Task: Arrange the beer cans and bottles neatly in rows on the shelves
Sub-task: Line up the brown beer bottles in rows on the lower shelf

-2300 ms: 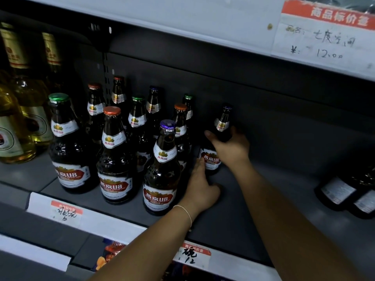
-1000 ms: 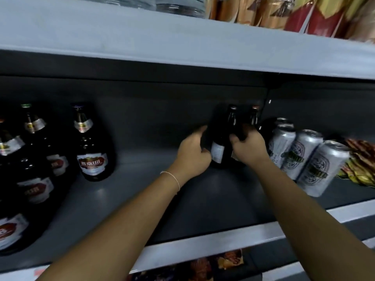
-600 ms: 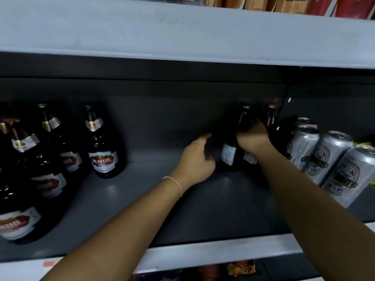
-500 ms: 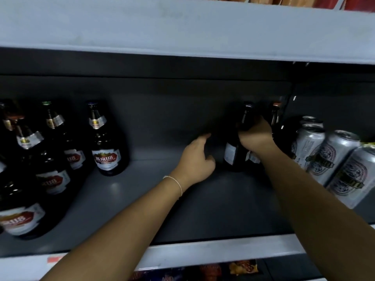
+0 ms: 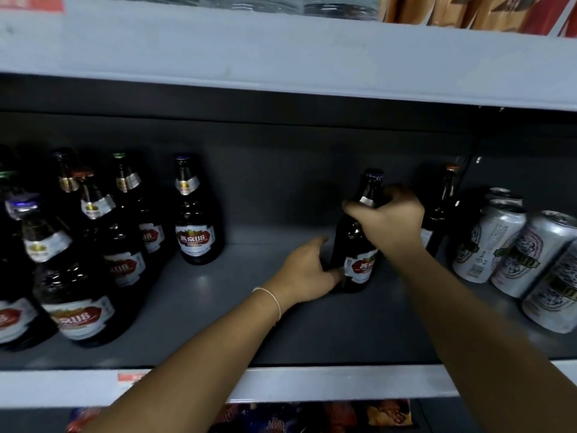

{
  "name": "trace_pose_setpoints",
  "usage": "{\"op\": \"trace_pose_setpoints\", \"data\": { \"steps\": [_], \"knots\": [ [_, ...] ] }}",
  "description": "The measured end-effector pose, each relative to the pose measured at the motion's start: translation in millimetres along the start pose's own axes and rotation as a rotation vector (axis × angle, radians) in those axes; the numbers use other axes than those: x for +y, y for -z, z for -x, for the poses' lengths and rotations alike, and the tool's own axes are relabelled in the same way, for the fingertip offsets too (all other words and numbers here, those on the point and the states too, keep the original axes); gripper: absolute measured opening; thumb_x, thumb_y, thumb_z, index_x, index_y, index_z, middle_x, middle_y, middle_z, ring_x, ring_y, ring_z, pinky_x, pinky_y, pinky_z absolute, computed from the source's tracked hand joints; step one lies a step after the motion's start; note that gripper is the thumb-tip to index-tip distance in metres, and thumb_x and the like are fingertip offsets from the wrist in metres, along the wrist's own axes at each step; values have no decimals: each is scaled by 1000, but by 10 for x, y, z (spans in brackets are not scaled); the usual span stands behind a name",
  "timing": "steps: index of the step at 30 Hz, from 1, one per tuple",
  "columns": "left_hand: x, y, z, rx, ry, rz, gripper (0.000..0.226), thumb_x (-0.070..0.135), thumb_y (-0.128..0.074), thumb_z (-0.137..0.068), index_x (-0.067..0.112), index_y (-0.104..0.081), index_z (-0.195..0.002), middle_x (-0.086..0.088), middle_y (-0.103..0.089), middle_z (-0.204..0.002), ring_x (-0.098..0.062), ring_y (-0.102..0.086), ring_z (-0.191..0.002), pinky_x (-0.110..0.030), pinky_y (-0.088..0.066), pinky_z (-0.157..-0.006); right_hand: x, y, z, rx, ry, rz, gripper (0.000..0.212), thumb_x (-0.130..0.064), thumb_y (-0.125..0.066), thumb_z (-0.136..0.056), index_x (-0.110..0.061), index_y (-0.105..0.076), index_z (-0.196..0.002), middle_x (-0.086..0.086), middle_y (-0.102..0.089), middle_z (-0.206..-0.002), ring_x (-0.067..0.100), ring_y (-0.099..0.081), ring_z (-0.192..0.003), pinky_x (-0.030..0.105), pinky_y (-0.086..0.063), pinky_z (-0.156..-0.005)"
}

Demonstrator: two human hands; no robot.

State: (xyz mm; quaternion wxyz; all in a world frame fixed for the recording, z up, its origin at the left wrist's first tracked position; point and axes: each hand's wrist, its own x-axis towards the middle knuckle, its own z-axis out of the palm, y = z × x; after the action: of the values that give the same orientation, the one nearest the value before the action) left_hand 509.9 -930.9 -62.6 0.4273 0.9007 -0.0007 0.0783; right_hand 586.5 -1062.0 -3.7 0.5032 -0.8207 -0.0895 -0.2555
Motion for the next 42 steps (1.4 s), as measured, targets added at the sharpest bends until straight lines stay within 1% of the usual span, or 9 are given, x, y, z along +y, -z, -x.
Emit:
{"op": "trace_pose_setpoints", "data": {
  "steps": [3, 9, 14, 17, 23, 31, 34, 38, 42],
  "knots": [
    [-81, 70, 154, 33, 7, 93, 61, 40, -80, -74, 25, -48, -124, 13, -63, -115, -7, -60, -108, -13, -43, -81, -245, -113, 177, -6, -27, -37, 37, -33, -88, -61, -21, -53, -61, -10, -58, -59, 0, -56, -56, 24, -45, -54],
    [-232, 321, 473, 226, 66, 185, 78, 59, -86, -52, 31, -50, -116, 17, -64, -108, 2, -61, -98, -22, -53, -84, -740, -408, 558, -76, -60, -97, 34, -28, -87, -61, -14, -56, -63, -7, -58, -56, 13, -60, -57, 36, -54, -60],
    [-525, 625, 694, 339, 87, 214, 70, 51, -88, -54, 30, -54, -111, 18, -66, -103, 3, -62, -93, -20, -53, -81, -1086, -645, 861, -172, 2, -86, 35, -36, -87, -65, -13, -61, -68, -6, -61, -60, 10, -63, -60, 33, -55, -61],
    [-717, 805, 819, 345, 106, 314, 72, 51, -88, -49, 28, -58, -111, 13, -70, -101, -1, -65, -93, -30, -56, -86, -1232, -746, 1001, -281, 27, -115, 43, -44, -87, -68, -8, -64, -71, -6, -60, -55, 11, -64, -57, 32, -55, -60],
    [-947, 1129, 1024, 302, 83, 457, 58, 27, -90, -58, 23, -60, -107, 5, -72, -100, -8, -69, -93, -37, -56, -89, -1324, -895, 1258, -647, 50, -313, 18, -23, -82, -81, -21, -68, -92, -9, -75, -84, 3, -72, -81, 19, -56, -66],
    [-1088, 1345, 1208, 286, 55, 410, 51, 25, -82, -74, 20, -55, -118, 8, -69, -105, 1, -65, -94, -12, -50, -79, -1378, -1259, 1471, -496, 39, -348, 19, -23, -85, -77, -17, -71, -90, -2, -77, -91, 15, -75, -88, 45, -61, -83],
    [-1149, 1313, 1319, 366, 85, 312, 54, 27, -75, -80, 18, -49, -126, 7, -65, -115, -4, -62, -103, -12, -47, -84, -1402, -1354, 1511, -475, 38, -340, 21, -25, -86, -76, -18, -72, -90, -4, -77, -90, 14, -75, -87, 45, -61, -83],
    [-1269, 1235, 1480, 380, 95, 183, 55, 21, -66, -82, 16, -43, -132, -1, -57, -122, -14, -56, -114, -29, -47, -99, -1450, -1476, 1598, -463, 53, -314, 23, -27, -87, -75, -22, -72, -92, -10, -77, -91, 11, -74, -86, 42, -61, -85],
    [-1314, 1219, 1604, 370, 80, 148, 54, 12, -58, -84, 16, -41, -135, 1, -50, -133, -12, -46, -126, -21, -35, -108, -1464, -1576, 1620, -450, 61, -288, 26, -29, -88, -72, -24, -73, -92, -13, -77, -91, 7, -74, -87, 40, -60, -86]
  ]
}}
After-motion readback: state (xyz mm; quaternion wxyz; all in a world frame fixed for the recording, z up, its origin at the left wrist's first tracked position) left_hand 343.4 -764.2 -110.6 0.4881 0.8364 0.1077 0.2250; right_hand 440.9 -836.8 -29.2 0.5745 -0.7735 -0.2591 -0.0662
